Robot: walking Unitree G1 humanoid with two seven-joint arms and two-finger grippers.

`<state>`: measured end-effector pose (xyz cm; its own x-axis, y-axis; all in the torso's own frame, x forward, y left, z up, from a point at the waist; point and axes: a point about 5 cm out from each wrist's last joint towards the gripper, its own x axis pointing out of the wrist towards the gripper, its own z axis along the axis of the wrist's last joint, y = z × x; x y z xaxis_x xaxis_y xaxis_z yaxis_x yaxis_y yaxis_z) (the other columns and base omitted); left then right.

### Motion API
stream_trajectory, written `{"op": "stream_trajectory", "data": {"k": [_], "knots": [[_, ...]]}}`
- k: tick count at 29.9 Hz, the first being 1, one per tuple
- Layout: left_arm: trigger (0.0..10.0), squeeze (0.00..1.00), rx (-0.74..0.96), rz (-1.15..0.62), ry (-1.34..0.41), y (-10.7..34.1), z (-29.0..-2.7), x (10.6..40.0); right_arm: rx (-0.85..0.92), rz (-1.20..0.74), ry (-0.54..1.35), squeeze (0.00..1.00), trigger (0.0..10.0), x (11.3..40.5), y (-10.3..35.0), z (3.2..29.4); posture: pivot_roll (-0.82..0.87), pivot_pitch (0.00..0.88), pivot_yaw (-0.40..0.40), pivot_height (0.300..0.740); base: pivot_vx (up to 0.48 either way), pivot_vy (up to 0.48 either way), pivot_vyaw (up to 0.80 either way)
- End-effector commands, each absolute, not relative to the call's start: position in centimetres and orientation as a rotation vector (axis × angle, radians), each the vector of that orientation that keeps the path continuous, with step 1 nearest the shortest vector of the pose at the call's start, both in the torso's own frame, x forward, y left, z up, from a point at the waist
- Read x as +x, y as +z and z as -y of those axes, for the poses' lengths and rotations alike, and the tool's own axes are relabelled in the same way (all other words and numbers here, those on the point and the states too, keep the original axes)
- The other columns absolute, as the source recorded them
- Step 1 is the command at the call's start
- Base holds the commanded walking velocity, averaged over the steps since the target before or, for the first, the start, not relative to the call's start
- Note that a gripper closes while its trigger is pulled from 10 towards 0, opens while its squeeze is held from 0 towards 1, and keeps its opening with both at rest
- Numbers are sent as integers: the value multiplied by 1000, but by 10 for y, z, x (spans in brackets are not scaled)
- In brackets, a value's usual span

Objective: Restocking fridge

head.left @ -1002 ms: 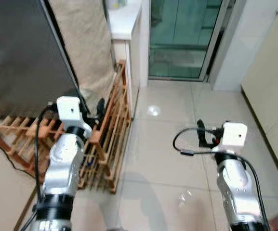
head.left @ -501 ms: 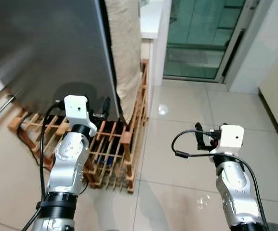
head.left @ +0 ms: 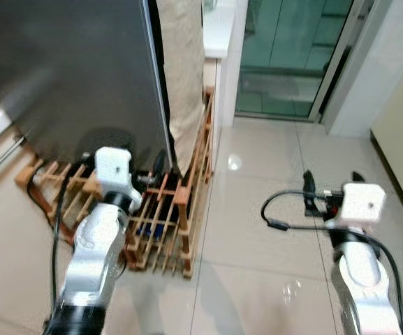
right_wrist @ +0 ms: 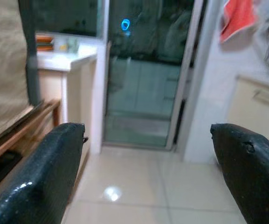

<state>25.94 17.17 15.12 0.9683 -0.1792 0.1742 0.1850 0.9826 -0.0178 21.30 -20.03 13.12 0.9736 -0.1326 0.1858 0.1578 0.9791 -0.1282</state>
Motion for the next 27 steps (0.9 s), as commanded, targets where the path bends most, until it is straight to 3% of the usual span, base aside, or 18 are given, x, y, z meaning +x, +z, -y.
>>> {"op": "stream_trajectory", "data": {"k": [1, 7, 22, 27], "knots": [[10000, 0, -35, 197, -178, 159, -177, 254, -147, 180, -123, 0, 10000, 206, 135, 199, -48, 0, 36, 740, 0, 0, 0], [10000, 0, -115, 220, -147, 155, -172, 253, -145, 158, -126, 0, 10000, 209, 130, 202, -49, 0, 27, 740, 0, 0, 0], [10000, 0, -124, 270, -177, 173, -164, 258, -152, 168, -87, 0, 10000, 231, 135, 192, -43, 0, 34, 740, 443, 16, 0], [10000, 0, -116, 277, -137, 176, -170, 264, -154, 148, -65, 0, 10000, 234, 131, 190, -45, 0, 36, 740, 0, 0, 0]]}}
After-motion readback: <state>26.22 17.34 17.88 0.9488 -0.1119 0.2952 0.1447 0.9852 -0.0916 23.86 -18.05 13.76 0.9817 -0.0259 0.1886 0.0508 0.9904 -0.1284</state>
